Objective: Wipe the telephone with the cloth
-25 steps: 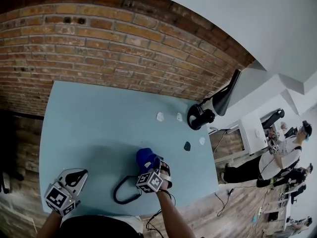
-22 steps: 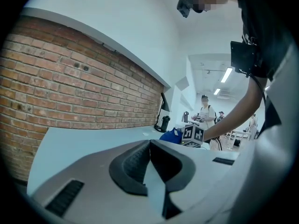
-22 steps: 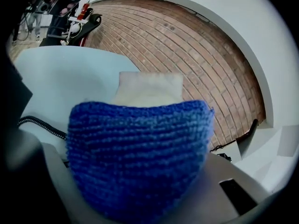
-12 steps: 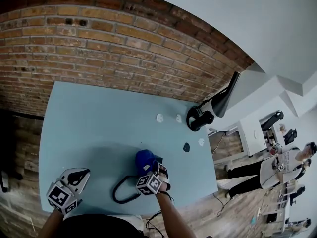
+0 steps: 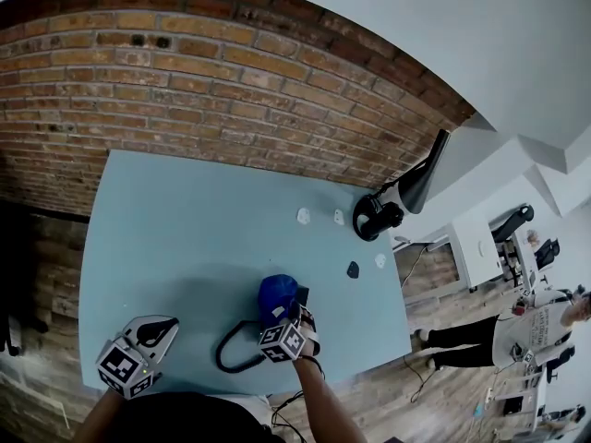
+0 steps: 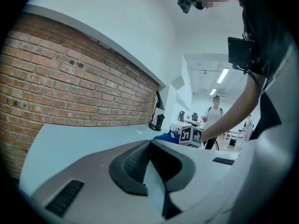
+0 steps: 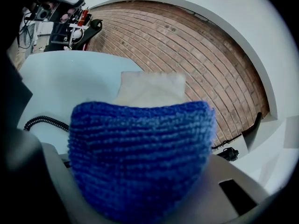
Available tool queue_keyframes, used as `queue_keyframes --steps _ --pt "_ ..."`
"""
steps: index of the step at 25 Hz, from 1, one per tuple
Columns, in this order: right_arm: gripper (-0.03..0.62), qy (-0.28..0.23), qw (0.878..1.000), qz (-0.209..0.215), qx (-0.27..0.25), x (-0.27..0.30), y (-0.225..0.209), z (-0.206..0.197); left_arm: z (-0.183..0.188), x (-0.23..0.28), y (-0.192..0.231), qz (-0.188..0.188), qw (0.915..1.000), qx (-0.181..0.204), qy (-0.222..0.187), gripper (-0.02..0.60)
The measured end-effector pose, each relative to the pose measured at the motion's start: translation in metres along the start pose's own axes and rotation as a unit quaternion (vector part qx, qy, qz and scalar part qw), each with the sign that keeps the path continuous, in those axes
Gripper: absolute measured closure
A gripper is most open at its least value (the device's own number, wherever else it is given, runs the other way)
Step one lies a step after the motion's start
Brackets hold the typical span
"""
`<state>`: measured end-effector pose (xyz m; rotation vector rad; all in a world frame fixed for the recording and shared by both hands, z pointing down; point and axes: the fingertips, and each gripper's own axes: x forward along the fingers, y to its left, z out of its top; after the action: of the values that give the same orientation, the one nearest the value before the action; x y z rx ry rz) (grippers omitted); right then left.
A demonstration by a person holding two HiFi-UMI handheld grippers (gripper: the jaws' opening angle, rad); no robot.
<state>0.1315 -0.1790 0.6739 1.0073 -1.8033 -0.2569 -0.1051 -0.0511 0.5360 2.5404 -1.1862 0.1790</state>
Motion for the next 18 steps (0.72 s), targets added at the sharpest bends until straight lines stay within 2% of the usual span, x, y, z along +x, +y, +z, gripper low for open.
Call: queue_keyframes --steps 18 --pt "0.550 0.010 0.999 0.031 0.007 -0.023 0.054 -0.026 -0.002 -0.002 -0.017 -0.014 0.9999 0.009 -0.002 0.561"
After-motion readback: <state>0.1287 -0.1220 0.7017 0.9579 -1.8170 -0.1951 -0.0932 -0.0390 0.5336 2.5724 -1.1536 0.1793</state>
